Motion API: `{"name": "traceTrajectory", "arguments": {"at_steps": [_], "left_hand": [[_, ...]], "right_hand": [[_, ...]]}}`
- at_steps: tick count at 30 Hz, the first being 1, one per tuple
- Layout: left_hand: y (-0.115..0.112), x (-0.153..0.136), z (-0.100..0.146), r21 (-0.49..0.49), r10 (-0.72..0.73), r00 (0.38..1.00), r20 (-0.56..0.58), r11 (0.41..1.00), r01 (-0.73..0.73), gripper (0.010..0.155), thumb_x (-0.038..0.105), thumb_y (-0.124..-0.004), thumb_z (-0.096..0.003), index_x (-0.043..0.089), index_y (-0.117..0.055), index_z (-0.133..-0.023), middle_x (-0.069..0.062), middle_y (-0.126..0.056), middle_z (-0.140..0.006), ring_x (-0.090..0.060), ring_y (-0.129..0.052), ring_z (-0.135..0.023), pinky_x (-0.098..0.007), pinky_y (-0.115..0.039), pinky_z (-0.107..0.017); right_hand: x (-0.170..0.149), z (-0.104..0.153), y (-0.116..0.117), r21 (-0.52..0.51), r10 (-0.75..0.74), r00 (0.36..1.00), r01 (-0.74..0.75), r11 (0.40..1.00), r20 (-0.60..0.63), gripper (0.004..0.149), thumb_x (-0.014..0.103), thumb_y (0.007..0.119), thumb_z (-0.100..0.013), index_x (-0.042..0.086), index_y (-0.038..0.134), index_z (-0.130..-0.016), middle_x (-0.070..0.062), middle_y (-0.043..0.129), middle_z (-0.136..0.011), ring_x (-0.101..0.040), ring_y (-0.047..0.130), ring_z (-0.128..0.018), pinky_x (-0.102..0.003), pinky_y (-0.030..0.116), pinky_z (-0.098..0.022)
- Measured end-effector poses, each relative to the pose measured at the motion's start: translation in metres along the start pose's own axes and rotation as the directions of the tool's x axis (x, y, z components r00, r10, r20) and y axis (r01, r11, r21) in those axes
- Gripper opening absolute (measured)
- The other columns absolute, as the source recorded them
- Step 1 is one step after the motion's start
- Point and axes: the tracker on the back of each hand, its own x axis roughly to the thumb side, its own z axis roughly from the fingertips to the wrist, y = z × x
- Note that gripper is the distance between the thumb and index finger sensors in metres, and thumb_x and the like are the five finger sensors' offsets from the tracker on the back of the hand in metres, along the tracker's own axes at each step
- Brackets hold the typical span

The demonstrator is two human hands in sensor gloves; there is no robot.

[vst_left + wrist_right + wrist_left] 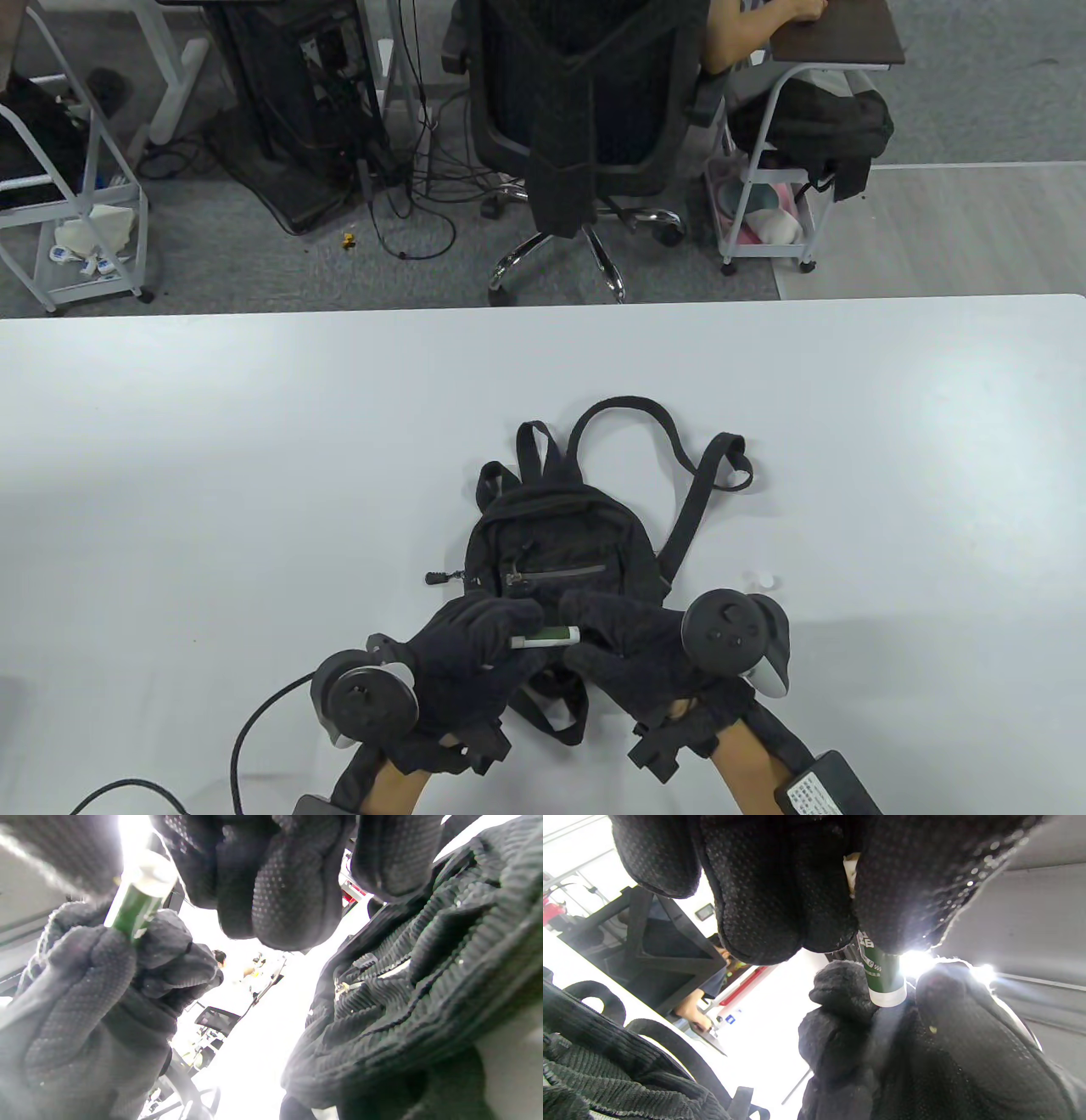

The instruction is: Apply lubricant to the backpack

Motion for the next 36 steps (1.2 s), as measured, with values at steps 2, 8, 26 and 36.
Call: {"name": "traceTrajectory", "arguments": {"at_steps": [2,8,26,36], "left_hand": [[0.000,0.000,0.000,-0.001,0.000,1.000,0.001,1.000,0.000,0.052,0.037,-0.098,-0.0372,0.017,-0.087,-0.084,-0.004,-0.099,-0.073,-0.033,-0.108,-0.057,-0.065,-0.078,-0.058],[0.000,0.000,0.000,-0.009,-0.012,1.000,-0.002,1.000,0.012,0.052,0.037,-0.098,-0.0374,0.017,-0.087,-0.084,-0.004,-0.099,-0.073,-0.033,-0.107,-0.057,-0.065,-0.078,-0.058],[0.001,0.000,-0.001,-0.004,-0.055,0.998,-0.013,0.998,0.055,0.052,0.038,-0.098,-0.0375,0.017,-0.087,-0.084,-0.004,-0.100,-0.070,-0.032,-0.107,-0.055,-0.065,-0.079,-0.057],[0.001,-0.002,-0.001,-0.022,-0.056,0.998,-0.017,0.998,0.055,0.054,0.041,-0.099,-0.0366,0.016,-0.088,-0.083,-0.002,-0.100,-0.065,-0.030,-0.107,-0.049,-0.064,-0.079,-0.057]], "right_hand": [[0.001,0.000,0.002,-0.001,0.010,1.000,-0.010,1.000,-0.002,0.053,0.059,0.069,-0.046,0.031,0.081,-0.088,0.001,0.093,-0.078,-0.020,0.106,-0.054,-0.051,0.080,-0.056],[0.007,0.002,-0.001,-0.040,0.068,0.998,-0.067,0.997,0.012,0.054,0.052,0.085,-0.043,0.033,0.074,-0.092,0.005,0.089,-0.083,-0.017,0.104,-0.058,-0.050,0.079,-0.058],[0.007,0.005,-0.003,-0.127,0.139,0.990,-0.142,0.982,-0.031,0.062,0.056,0.092,-0.039,0.033,0.073,-0.094,0.004,0.088,-0.084,-0.017,0.104,-0.058,-0.051,0.078,-0.059],[0.007,0.003,0.008,-0.074,0.182,0.982,-0.185,0.980,-0.045,0.048,0.053,0.081,-0.045,0.029,0.083,-0.086,0.002,0.096,-0.073,-0.018,0.108,-0.048,-0.050,0.081,-0.055]]}}
